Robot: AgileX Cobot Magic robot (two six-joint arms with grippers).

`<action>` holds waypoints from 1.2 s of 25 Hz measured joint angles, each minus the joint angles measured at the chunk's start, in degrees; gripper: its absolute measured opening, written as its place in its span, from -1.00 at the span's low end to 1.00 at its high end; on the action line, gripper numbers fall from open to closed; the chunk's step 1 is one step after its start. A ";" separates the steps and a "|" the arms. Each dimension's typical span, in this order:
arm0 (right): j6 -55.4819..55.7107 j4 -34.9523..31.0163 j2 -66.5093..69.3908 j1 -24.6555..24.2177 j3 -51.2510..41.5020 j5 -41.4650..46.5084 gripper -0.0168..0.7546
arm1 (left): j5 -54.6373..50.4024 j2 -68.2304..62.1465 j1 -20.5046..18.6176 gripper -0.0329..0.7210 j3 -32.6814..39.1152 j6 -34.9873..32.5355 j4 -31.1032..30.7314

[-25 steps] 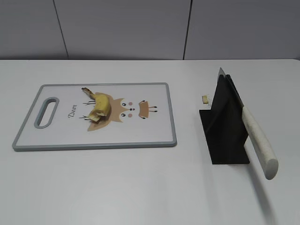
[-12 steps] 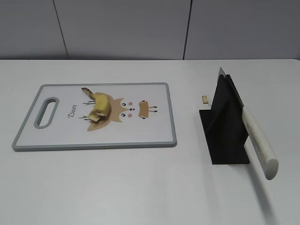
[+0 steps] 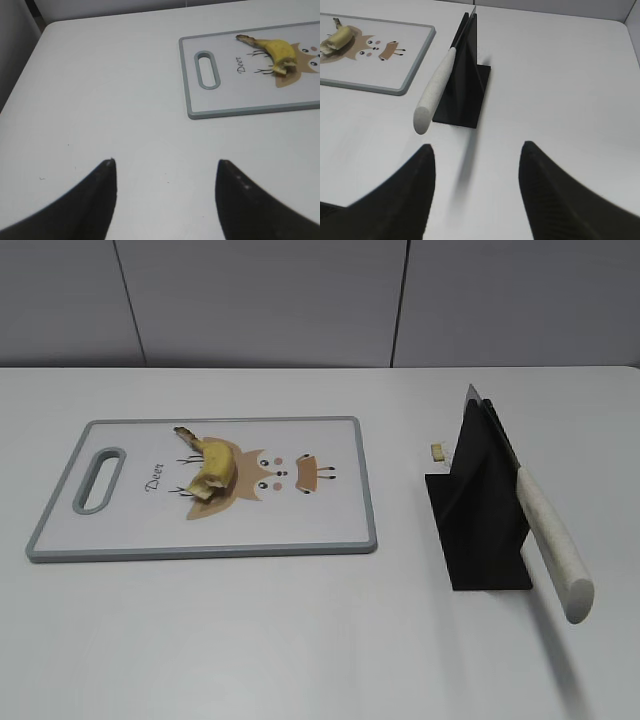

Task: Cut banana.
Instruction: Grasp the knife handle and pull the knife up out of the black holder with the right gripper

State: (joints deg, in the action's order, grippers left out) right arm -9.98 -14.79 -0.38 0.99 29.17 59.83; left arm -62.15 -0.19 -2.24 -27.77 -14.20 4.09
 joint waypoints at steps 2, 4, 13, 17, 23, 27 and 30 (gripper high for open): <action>0.06 -0.22 0.00 0.00 0.00 0.00 0.14 | 0.00 0.00 0.00 0.66 0.00 0.00 0.00; 0.88 -0.85 0.00 0.00 0.00 -0.06 0.14 | 0.00 0.00 0.00 0.66 0.00 0.00 0.00; 5.36 -1.55 13.62 0.00 4.31 4.17 0.14 | 0.00 0.00 0.00 0.66 0.00 0.00 0.00; 6.14 -1.55 21.60 0.00 8.33 4.98 0.14 | 0.00 0.00 0.00 0.66 0.00 0.00 0.00; 4.98 -1.77 32.92 0.07 15.80 9.48 0.16 | 0.00 0.00 0.00 0.66 0.00 0.00 0.00; 5.82 -4.11 39.14 1.35 19.01 9.54 0.35 | 0.00 0.00 0.00 0.66 0.00 0.00 0.00; 7.37 -5.08 43.91 4.18 20.41 9.58 0.43 | 0.00 0.00 0.00 0.66 0.00 0.00 0.00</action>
State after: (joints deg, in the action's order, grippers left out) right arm -2.61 -19.86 43.53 5.18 49.58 69.41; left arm -62.15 -0.19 -2.24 -27.77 -14.20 4.09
